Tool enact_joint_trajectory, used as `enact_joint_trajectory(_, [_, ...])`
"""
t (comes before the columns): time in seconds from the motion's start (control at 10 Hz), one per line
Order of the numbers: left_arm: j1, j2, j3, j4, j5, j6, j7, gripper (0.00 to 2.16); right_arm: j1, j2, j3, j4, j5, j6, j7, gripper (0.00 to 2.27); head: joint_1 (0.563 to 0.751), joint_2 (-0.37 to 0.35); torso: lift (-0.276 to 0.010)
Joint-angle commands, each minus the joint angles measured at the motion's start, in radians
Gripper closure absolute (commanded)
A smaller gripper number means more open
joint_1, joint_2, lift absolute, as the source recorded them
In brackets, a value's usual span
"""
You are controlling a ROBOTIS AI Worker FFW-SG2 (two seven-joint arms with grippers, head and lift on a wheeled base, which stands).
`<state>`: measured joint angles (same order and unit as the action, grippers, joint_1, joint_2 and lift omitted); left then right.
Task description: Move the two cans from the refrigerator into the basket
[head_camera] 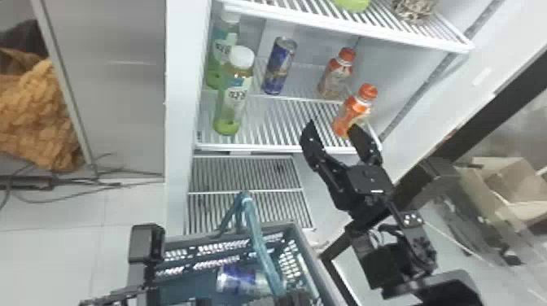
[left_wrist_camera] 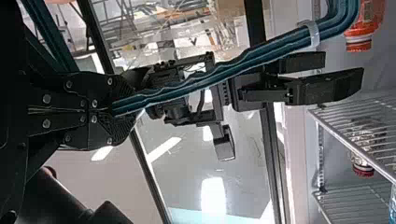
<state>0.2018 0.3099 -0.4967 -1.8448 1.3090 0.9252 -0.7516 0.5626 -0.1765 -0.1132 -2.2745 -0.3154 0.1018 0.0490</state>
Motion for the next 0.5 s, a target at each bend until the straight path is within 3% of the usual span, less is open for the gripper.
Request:
enact_joint_trajectory(0.0, [-0.001,0.0,0.0,0.0,0.003,0.0,0.0,1.18,-0.037,-0.005,0.013,0.052,0.002,-0.038,0.0,0.2,0.695,-0.35,-0.276])
enact_joint_trajectory(0.4, [-0.005,0.005,-0.004,0.0,0.003,0.0,0.001,1.18,-0.148,-0.021,0.043,0.202,0.032,-0.077,-0.003,0.2,0.695,-0.35,-0.276])
